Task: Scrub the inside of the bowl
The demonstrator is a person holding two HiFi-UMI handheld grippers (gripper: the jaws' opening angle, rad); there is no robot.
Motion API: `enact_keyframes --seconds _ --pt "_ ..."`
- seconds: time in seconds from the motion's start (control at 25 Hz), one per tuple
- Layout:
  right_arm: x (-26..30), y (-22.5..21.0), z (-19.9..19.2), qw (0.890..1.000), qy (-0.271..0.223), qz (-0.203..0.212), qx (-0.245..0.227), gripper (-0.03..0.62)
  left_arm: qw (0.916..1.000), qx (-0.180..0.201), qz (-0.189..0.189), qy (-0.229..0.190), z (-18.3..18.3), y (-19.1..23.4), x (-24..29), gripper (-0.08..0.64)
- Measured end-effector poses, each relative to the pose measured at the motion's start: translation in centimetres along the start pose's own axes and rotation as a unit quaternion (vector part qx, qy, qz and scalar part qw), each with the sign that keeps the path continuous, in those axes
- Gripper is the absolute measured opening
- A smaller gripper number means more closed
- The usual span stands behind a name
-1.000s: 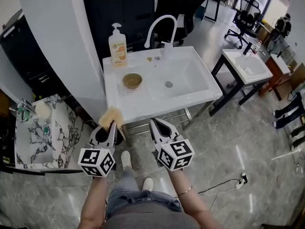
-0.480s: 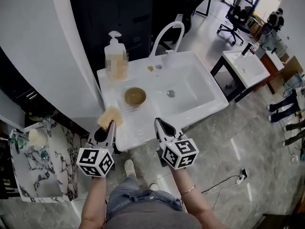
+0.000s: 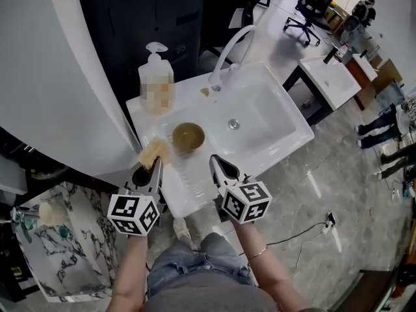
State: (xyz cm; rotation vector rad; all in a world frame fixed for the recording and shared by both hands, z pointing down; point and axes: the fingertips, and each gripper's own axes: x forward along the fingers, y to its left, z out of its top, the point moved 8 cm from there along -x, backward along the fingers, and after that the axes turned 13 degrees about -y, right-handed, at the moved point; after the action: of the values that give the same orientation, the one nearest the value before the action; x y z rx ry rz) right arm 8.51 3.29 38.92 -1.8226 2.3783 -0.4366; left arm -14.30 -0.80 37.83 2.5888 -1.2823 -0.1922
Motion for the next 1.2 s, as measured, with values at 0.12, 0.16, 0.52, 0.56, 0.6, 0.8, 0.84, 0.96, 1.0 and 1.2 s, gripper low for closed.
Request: enact_keyframes --seconds 0.12,0.16,0.52,0.56,0.6,0.8,0.84,0.96,1.0,1.2 --pt "0.4 -0.3 -0.3 1.000 0.005 -0.010 -0.001 0.011 0.9999 -0.002 -0.009 0.006 -0.3 0.4 1.2 0.043" --pt "0.5 -0.5 -0.4 1.000 0.007 -0.014 -0.003 0.011 0.9999 -0.003 -0.011 0.008 -0.4 0.5 1.6 0.043" --pt "3.4 -3.1 -1.0 0.998 0.041 -0.028 -0.029 0.011 0.9990 -0.002 -0.032 0.030 -1.5 0.5 5.5 0.043" --pt "3.9 -3.3 -1.2 0.998 0.047 -0.028 -0.032 0.011 0.9989 -0.002 -0.033 0.033 -1.6 0.5 6.0 0.043" --pt "4.5 -3.5 -1.3 0.998 0.053 -0.027 -0.035 0.011 0.9988 -0.003 -0.034 0.035 -1.7 0.5 6.5 0.044" --pt "7.2 -4.9 -1.7 0.995 0.087 -0.024 -0.035 0.012 0.9984 -0.004 -0.034 0.046 -2.2 0.9 8.8 0.043" --pt "7.7 -5.2 -1.9 0.995 0.095 -0.021 -0.033 0.012 0.9983 -0.004 -0.033 0.048 -2.4 1.0 9.3 0.043" --pt "9.2 -6.2 -2.6 0.992 0.126 -0.016 -0.027 0.036 0.9979 -0.007 -0.031 0.056 -2.8 1.3 10.6 0.043" --pt "9.7 -6.5 -2.8 0.990 0.137 -0.016 -0.025 0.058 0.9978 -0.009 -0.030 0.058 -2.9 1.5 11.1 0.043" --pt "12.0 -8.0 -4.0 0.985 0.174 -0.011 -0.010 0.071 0.9972 -0.018 -0.023 0.069 -3.5 2.1 12.9 0.043"
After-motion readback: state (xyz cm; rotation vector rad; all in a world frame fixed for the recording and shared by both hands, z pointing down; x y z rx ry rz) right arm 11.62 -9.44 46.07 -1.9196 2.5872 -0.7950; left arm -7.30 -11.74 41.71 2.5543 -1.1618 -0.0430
